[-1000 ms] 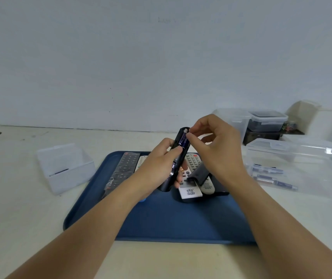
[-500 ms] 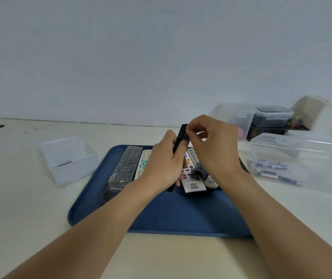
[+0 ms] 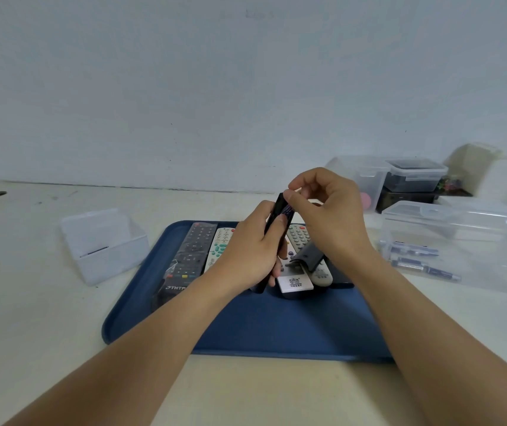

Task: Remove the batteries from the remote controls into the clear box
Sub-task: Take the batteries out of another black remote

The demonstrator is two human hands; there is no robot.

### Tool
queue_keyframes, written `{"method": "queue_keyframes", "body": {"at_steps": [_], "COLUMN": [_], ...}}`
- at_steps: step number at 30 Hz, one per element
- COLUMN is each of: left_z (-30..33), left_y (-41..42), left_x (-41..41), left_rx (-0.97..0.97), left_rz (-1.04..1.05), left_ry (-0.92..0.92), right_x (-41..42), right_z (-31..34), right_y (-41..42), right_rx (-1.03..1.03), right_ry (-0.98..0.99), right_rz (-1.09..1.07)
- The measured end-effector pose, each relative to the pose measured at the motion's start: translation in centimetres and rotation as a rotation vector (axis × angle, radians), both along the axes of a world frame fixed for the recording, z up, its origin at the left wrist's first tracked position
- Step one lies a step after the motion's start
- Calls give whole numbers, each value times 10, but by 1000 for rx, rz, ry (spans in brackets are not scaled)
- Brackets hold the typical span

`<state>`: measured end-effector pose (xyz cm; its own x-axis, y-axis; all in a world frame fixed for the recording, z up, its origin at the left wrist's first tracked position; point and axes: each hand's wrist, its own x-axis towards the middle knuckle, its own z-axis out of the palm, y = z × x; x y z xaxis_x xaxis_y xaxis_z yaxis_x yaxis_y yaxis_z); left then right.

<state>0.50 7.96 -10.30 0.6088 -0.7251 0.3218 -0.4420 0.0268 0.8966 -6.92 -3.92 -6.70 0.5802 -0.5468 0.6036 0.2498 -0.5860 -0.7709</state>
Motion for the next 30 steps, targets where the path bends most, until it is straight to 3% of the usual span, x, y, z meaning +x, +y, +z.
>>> {"method": "queue_keyframes", "body": {"at_steps": [2,6,8,10,12,18,20,23,25,28,30], "left_z": [1,5,6,8,10,15,20,26,25,20,18], "left_y": [-1,0,1,2,4,8,14,21,17,7,4], "left_x": [1,3,4,4,4,10,18,31,31,21,13], "left_rx": [-17,-67,-80,-87,-82,-43,-108,-392,-502,-403,-316], "left_rz": [-13,-99,-151,-202,-236,-267,-283,-245,-180,-141,-163], "left_ry": [53,289,368,429,461,570,742,987,955,696,615], "right_x": [1,1,0,0,0,3,2,-3,-4,-3,-3], "right_z": [0,6,9,8,7,0,-2,-1,0,-3,-3], "right_y": [2,-8,-19,-27,-28,-22,-24,-32,-28,-5,9], "right_rx": [194,925,1239,1427,1375,610,561,635,601,504,425], "right_ry": [-67,-240,-226,-163,-37,241,234,252,341,482,493], "right_rz": [55,239,329,378,389,337,257,202,258,405,431]}}
